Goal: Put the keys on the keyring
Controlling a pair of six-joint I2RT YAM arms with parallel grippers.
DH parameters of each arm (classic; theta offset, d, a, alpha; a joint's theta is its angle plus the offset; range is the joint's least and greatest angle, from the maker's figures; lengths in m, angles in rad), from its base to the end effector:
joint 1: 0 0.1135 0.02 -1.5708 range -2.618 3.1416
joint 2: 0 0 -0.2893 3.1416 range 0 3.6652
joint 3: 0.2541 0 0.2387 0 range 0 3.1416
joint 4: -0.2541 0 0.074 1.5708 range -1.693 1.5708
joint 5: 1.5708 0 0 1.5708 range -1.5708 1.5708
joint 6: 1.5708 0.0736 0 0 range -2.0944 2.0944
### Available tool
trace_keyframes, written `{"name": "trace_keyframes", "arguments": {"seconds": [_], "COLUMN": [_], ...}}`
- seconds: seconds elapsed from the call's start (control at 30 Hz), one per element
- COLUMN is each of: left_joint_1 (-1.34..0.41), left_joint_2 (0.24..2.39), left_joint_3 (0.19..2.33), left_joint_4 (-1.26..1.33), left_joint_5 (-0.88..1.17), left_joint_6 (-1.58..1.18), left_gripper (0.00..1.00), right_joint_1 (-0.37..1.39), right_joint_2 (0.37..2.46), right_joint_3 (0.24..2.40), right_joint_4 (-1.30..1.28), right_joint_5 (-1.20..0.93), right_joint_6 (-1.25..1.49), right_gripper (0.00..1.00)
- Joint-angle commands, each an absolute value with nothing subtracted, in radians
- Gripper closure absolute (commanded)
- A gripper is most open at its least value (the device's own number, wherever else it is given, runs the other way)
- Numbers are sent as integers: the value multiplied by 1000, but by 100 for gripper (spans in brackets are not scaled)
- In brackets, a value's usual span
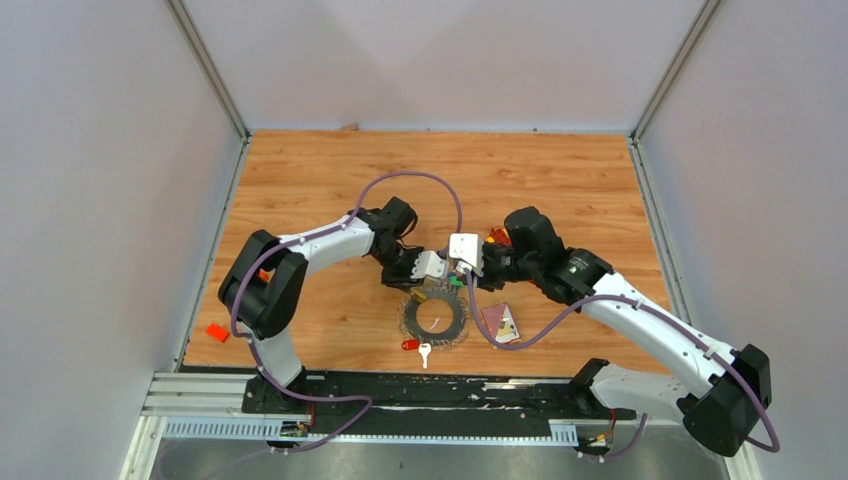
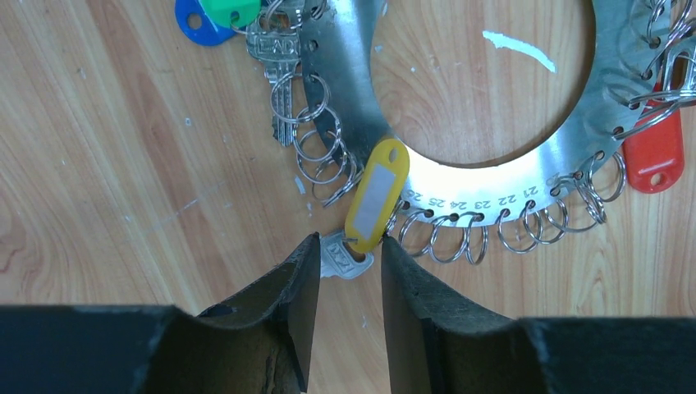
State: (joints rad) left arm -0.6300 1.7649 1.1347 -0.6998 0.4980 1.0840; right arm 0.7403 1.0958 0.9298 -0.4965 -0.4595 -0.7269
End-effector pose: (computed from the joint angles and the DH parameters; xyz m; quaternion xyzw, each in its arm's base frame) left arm 0.2467 -0.2233 0.1750 0.7466 0.6075 -0.2122 0.1685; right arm 0.1521 0.1832 0.3057 -0.6601 0.5831 0.2075 0.4258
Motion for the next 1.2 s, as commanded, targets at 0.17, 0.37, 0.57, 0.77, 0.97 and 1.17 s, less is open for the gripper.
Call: {"name": "trace_keyframes", "arguments": {"seconds": [0.17, 0.37, 0.57, 0.77, 0.97, 1.17], "left_joint_1": [-654, -655, -653, -651, -651, -651], "left_joint_2": [1772, 1783, 1747, 1676, 1572, 1552], "left_joint_3": [1168, 1204, 1185, 1131, 1035, 990], "left_joint_4": [-634, -595, -554, -549, -580, -583], "left_joint_5": [506, 456, 405, 401, 446, 512], "left_joint_6": [1023, 908, 840, 845, 961, 1103], "left_gripper": [61, 60, 54, 49, 44, 50], "right_joint_1": [735, 735, 735, 735, 736, 736], "right_joint_2": [1073, 1068, 1065, 1073, 1078, 1096], "right_joint_3": [925, 918, 913, 913, 911, 919], "right_joint_4": [-492, -493, -492, -497, -500, -510], "right_joint_5": [-480, -480, -483, -489, -494, -504], "right_joint_6": [-724, -725, -729, -732, -735, -738], "right_gripper": [67, 67, 67, 67, 67, 67]}}
